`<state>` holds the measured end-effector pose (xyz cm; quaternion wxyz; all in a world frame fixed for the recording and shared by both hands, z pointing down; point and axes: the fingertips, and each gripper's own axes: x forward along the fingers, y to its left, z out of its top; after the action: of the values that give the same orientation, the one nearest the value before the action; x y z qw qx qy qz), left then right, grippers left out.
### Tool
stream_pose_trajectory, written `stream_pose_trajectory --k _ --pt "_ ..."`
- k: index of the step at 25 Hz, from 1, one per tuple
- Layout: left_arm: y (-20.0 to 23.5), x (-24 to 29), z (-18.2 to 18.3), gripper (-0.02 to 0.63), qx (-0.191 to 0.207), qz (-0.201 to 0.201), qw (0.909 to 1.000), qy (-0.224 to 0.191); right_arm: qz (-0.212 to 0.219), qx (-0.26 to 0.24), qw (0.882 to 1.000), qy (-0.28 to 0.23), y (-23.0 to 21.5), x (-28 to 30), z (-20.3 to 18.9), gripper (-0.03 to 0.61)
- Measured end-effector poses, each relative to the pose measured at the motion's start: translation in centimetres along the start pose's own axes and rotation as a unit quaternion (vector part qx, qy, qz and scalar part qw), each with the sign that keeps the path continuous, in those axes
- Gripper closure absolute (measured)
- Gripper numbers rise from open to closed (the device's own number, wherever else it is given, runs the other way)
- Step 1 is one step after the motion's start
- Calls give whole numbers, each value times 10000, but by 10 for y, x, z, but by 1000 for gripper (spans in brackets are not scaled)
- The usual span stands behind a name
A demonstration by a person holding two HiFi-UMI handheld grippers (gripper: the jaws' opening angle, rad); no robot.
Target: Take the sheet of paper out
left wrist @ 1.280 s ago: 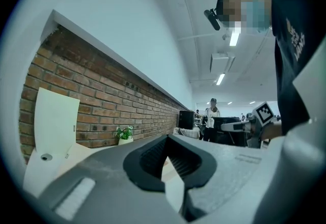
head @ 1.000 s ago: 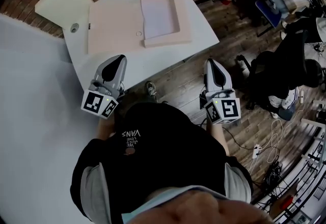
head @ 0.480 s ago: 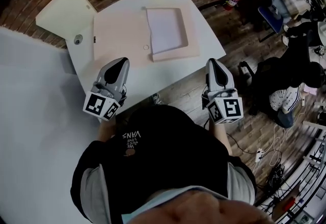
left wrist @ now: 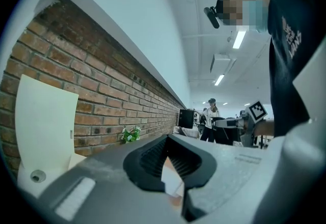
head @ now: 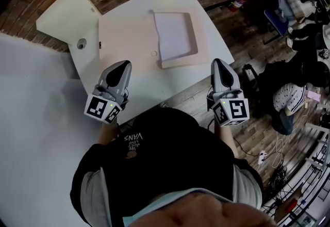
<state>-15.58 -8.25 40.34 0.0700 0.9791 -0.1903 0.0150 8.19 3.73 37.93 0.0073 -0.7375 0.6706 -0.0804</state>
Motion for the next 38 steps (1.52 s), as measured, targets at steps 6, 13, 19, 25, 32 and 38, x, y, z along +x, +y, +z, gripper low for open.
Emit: stream_pose_trajectory --k 6,13,19,25,32,38 --pt "13 2 -7 614 -86 -67 9999 89 21 -68 10000 28 5 10 2 578" --pt "16 13 -10 614 -133 10 9999 63 -24 -94 9997 203 -8 20 -4 578" --pt "22 23 -12 614 -209 497 9985 -18 353 -51 9990 254 -22 44 -9 578" --pt "14 47 -17 614 -209 847 9962 34 773 -5 9969 156 -45 69 1 578" --pt "9 75 -24 614 -162 1228 9923 38 1177 -58 9927 240 -68 92 -2 578" --pt "12 88 -32 614 -172 1476 9889 38 1426 -68 9893 288 -77 110 -3 578"
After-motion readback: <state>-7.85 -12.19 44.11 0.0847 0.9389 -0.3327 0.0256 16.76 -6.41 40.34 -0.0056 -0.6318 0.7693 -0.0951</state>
